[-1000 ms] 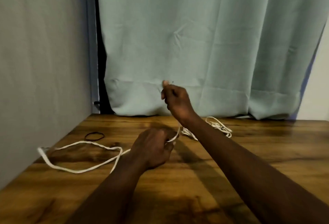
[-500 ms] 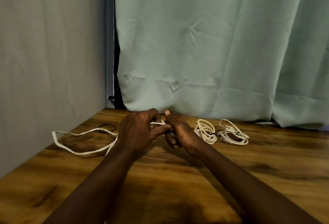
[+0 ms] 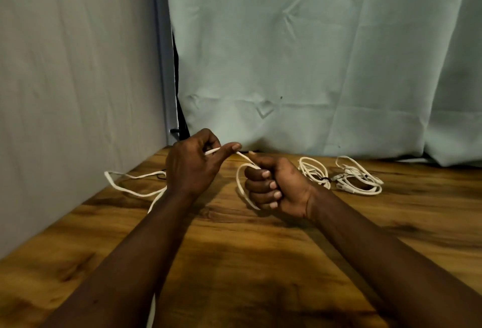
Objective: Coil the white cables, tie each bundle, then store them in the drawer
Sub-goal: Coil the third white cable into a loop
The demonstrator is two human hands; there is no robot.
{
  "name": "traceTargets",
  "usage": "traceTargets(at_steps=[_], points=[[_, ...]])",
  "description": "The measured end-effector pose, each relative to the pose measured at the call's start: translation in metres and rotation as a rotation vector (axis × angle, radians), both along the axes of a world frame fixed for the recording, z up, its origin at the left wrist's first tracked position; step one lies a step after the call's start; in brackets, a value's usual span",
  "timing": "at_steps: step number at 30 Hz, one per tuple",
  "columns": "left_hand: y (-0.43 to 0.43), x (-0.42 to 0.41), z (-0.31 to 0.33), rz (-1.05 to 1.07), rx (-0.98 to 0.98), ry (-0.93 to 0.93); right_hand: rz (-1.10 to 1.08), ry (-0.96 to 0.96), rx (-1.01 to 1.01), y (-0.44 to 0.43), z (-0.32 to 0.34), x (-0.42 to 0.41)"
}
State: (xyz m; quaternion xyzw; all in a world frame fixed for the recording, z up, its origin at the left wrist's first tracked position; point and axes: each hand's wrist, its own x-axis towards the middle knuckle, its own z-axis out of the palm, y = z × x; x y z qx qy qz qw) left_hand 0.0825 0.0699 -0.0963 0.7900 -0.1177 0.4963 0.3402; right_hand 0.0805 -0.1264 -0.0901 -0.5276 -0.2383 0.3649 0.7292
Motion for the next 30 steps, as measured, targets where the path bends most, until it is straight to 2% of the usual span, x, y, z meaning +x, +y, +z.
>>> traceTargets(at_steps=[2,5,9,14,18,20,22,24,27,28,30], points=[[0.001,0.001,-0.004,0.016,0.015,0.06,0.0,0.023,0.078,0.001,0.0,0.001],[-0.004,0.007,-0.014,0.047,0.237,0.207,-0.048,0.062,0.274,-0.005,0.004,0.007],[-0.017,0.005,-0.018,-0.037,0.444,0.371,-0.333,0.06,0.519,-0.038,0.021,0.017],[-0.047,-0.003,-0.02,-0.017,0.8,0.284,-0.699,0.105,0.753,-0.078,0.034,0.018],[-0.065,-0.006,-0.029,0.037,1.004,0.16,-0.839,0.062,0.743,-0.072,0.031,0.013],[-0.071,-0.01,-0.028,-0.009,1.071,0.125,-0.852,-0.025,0.648,-0.059,0.03,0.014],[-0.07,-0.014,-0.023,-0.103,1.041,0.065,-0.892,-0.183,0.439,-0.046,0.027,0.016],[-0.064,-0.014,-0.019,-0.176,0.966,-0.072,-0.918,-0.452,0.109,-0.036,0.02,0.013],[-0.055,-0.013,-0.015,-0.205,0.845,-0.083,-0.81,-0.884,-0.494,-0.029,0.001,0.003],[-0.052,-0.013,-0.014,-0.211,0.814,-0.09,-0.765,-0.993,-0.603,-0.028,-0.004,0.001],[-0.045,-0.013,-0.008,-0.187,0.77,-0.153,-0.726,-1.086,-0.66,-0.024,-0.009,0.0]])
